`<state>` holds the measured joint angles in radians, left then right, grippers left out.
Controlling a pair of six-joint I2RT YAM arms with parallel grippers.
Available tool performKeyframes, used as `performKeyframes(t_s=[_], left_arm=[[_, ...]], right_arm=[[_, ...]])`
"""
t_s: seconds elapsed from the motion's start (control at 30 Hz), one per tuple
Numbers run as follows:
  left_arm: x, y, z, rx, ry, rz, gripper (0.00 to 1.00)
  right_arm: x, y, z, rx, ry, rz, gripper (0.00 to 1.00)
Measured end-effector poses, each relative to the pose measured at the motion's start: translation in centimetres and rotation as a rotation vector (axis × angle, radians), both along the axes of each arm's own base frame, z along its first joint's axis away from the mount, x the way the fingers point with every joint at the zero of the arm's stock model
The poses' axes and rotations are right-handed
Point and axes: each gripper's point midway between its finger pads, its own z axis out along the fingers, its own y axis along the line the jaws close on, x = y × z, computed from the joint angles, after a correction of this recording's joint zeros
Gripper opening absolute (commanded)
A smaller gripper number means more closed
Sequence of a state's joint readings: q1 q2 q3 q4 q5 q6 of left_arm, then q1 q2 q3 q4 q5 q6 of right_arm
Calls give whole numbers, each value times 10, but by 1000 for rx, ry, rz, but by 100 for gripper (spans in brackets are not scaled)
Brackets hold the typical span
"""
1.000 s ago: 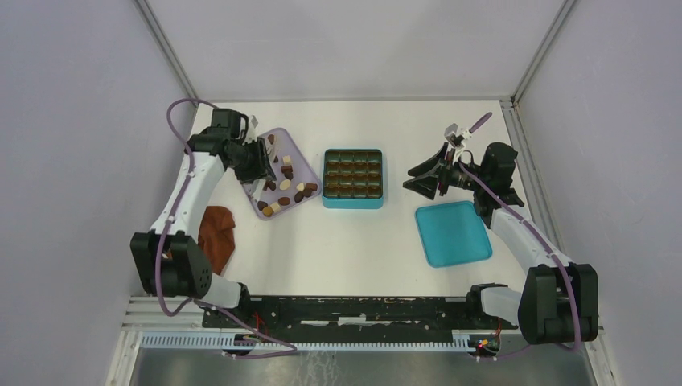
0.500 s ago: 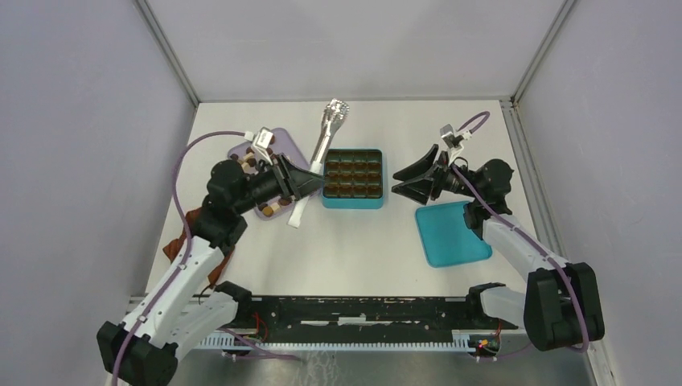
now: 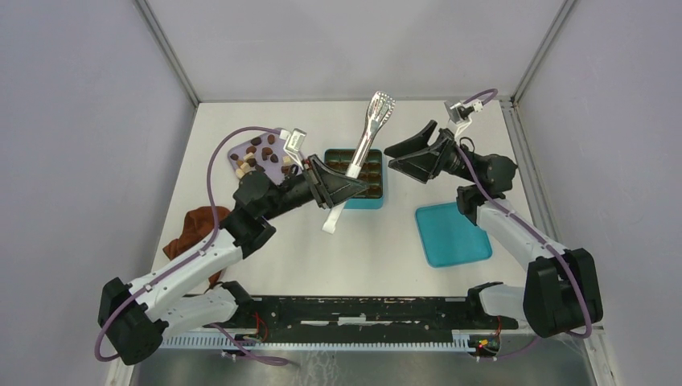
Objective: Pack the chocolate
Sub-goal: Adjust the clamp.
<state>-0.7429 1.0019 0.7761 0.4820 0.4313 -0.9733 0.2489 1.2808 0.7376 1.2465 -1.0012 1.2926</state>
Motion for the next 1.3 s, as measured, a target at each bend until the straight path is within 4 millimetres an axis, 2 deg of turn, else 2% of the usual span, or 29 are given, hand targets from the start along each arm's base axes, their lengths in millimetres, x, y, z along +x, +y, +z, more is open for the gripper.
performKeyframes(t_s=[0.13, 0.33, 0.63, 0.7, 0.83, 0.87, 0.93, 1.03, 1.07, 1.13, 1.3], left_arm=[[-3, -7, -1, -2, 7, -6, 21], [-8, -13, 2, -10, 4, -21, 21], [-12, -23, -4, -4, 15, -36, 21], [-13, -26, -6, 2, 21, -41, 22], [-14, -28, -9, 9, 28, -46, 25], [-12, -29, -10, 11, 31, -40, 29], [-10, -29, -13, 22, 23, -25, 44], [-6, -28, -19, 46, 12, -10, 72], [-6, -28, -18, 46, 4, -9, 77], [-9, -28, -15, 41, -6, -13, 82], [-11, -27, -13, 36, -12, -16, 83]], right_arm=[[-4, 8, 8, -9, -17, -3, 73], [2, 18, 7, -14, 25, -3, 70], [11, 29, 19, 0, 40, -8, 58], [14, 30, 20, 1, 45, -13, 49], [19, 32, 23, 8, 67, -14, 13], [20, 32, 24, 11, 69, -14, 8], [20, 32, 26, 28, 121, 6, 2], [18, 32, 27, 41, 166, 26, 0], [18, 33, 27, 41, 175, 30, 0], [19, 33, 25, 37, 174, 32, 0], [17, 33, 24, 30, 163, 35, 0]])
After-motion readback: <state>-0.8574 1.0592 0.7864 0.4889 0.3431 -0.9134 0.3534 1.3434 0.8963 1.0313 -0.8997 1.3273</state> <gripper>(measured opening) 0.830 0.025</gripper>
